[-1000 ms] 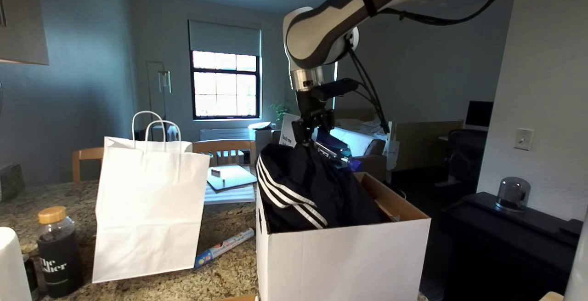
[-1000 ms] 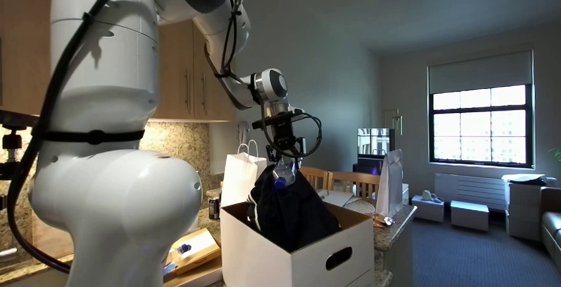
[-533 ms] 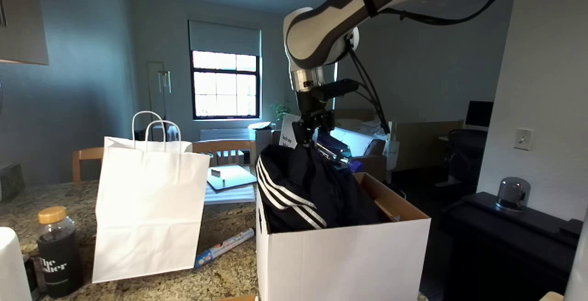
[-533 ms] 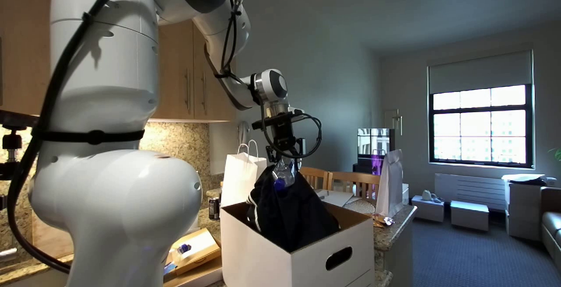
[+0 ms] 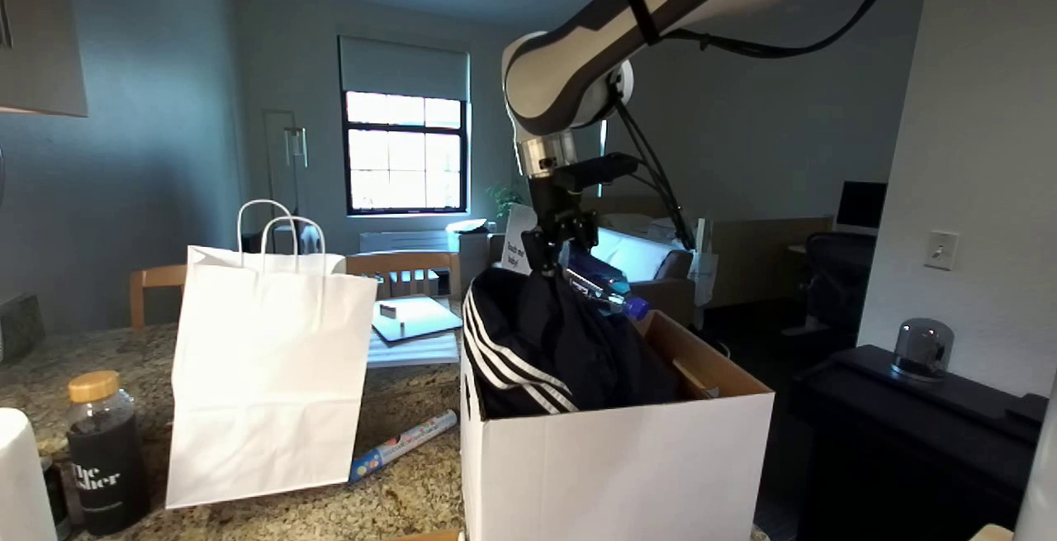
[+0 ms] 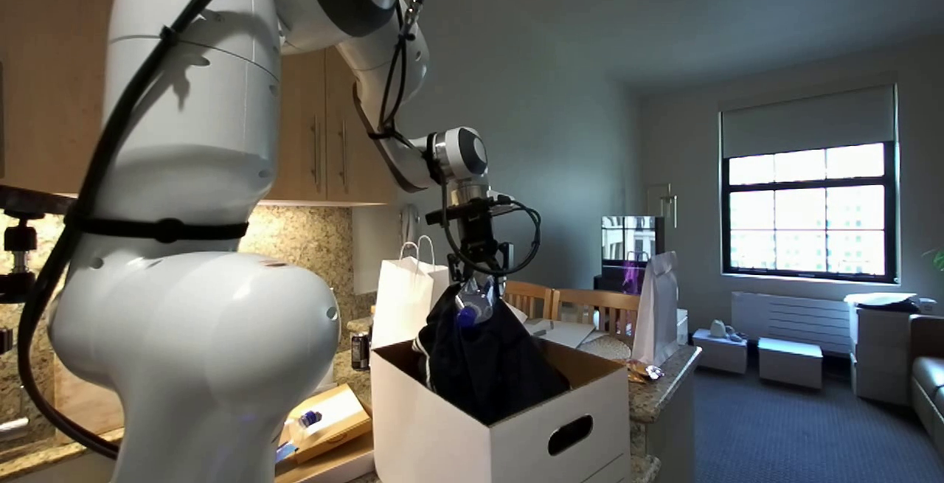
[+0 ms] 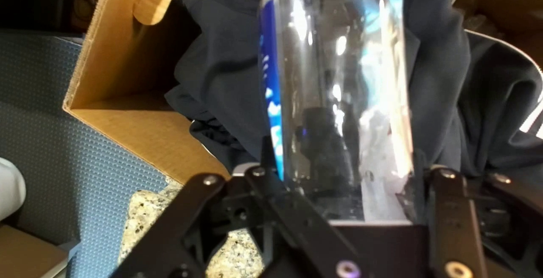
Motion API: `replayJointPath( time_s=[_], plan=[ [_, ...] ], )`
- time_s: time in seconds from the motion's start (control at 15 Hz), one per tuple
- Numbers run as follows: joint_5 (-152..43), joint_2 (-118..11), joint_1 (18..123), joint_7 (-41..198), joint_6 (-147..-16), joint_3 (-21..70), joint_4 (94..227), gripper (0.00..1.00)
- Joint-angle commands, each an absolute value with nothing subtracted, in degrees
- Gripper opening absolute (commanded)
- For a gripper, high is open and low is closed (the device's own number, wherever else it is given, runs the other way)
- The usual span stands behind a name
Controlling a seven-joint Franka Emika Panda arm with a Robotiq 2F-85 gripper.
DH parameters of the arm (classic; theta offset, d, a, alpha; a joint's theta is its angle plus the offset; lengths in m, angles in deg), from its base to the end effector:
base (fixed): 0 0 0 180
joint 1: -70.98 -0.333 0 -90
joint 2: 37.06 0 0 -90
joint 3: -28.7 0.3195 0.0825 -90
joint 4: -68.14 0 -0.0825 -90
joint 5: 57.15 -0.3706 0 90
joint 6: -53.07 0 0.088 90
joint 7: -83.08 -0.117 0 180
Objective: Remove three bottles from the box
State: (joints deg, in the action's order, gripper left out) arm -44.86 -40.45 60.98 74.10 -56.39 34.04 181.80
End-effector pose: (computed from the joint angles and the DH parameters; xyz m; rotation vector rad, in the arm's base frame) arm 0.5269 0.1260 0.4261 2.9097 0.2865 -0.1294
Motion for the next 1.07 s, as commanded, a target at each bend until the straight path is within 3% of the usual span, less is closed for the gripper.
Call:
replayJointPath(
  time_s=[0.0, 0.2, 0.47, 0.53, 0.67, 0.73, 0.8, 0.93, 1.0],
  plan=[
    [-48.1, -42.3, 61.6, 76.4, -60.8, 35.2, 179.3, 0.35],
    [-48.5, -43.3, 61.8, 77.3, -72.7, 35.3, 181.5, 0.35],
    [-47.8, -47.9, 62.3, 77.1, -76.7, 34.4, 180.6, 0.35],
    [-48.1, -48.7, 62.4, 77.3, -76.9, 34.2, 180.6, 0.78],
    [-48.7, -50.0, 62.7, 77.9, -77.0, 33.8, 180.6, 0.89],
    [-48.9, -50.6, 62.9, 78.0, -76.7, 33.7, 180.5, 0.82],
    [-49.0, -51.1, 63.0, 78.1, -76.4, 33.7, 180.3, 1.00],
    [-48.4, -51.9, 62.9, 77.4, -75.1, 33.5, 179.7, 0.57],
    [-48.8, -52.0, 63.1, 77.8, -75.0, 33.5, 179.7, 0.54]
  ],
)
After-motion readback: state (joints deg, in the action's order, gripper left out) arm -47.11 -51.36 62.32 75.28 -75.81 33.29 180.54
